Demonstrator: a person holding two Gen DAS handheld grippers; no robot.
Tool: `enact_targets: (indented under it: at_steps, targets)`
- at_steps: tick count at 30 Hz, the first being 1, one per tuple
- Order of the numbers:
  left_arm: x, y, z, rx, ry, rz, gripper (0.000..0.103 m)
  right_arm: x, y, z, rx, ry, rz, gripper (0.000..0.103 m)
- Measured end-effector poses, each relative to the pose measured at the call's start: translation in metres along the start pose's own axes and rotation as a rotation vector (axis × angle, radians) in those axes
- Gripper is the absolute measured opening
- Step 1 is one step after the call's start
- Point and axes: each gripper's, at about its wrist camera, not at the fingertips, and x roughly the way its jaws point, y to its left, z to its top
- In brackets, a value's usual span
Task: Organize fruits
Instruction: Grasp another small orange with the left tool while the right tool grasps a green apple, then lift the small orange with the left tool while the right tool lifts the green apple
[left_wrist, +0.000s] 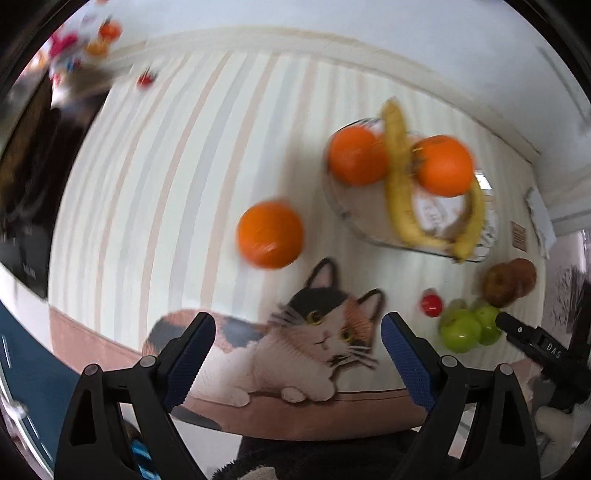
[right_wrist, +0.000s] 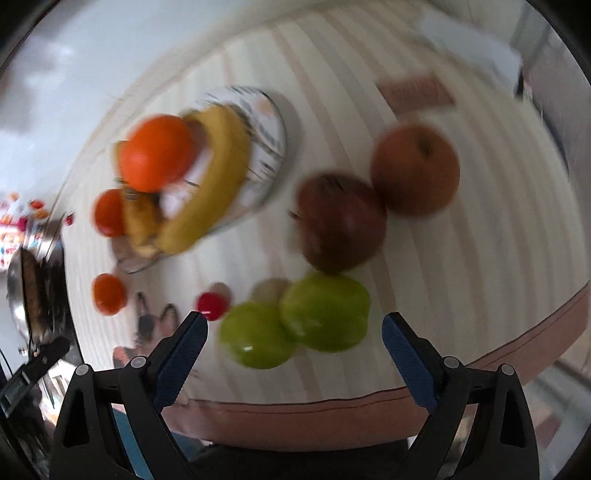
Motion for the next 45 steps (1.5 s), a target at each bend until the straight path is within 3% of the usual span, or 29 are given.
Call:
enact_targets:
  at_steps: [8, 14, 20, 21, 23, 25, 29, 32, 45]
  targets:
    - [0.023, 0.026, 0.014, -0.091, 0.001, -0.001, 0.092, 0.025, -0.008, 0.000, 0.051, -0.002, 0.033, 0.091]
    - [0.050, 0.030, 0.047, -0.098, 0.029, 0.012, 0.092, 0.027, -0.015, 0.004, 0.083, -0.006, 0.060, 0.089]
    - [0.084, 0.024, 0.067, -0.073, 0.088, 0.034, 0.092, 0.023, -0.027, 0.005, 0.098, -0.013, 0.060, 0.081]
    - [0.088, 0.024, 0.069, -0.077, 0.090, 0.035, 0.089, 0.023, -0.028, 0.005, 0.103, -0.013, 0.063, 0.080]
    - [0.095, 0.024, 0.071, -0.082, 0.100, 0.015, 0.065, 0.021, -0.031, 0.005, 0.106, -0.011, 0.066, 0.079]
    - [0.096, 0.024, 0.071, -0.088, 0.098, 0.005, 0.062, 0.021, -0.032, 0.005, 0.109, -0.009, 0.068, 0.078]
    - [0.094, 0.021, 0.067, -0.068, 0.063, 0.030, 0.061, 0.026, -0.029, 0.004, 0.105, -0.004, 0.062, 0.076]
    - [0.092, 0.018, 0.059, -0.057, 0.066, 0.034, 0.061, 0.027, -0.031, 0.002, 0.108, -0.023, 0.056, 0.067]
    - [0.097, -0.010, -0.012, 0.046, 0.136, -0.006, 0.061, 0.025, -0.033, -0.021, -0.006, 0.009, 0.017, 0.067]
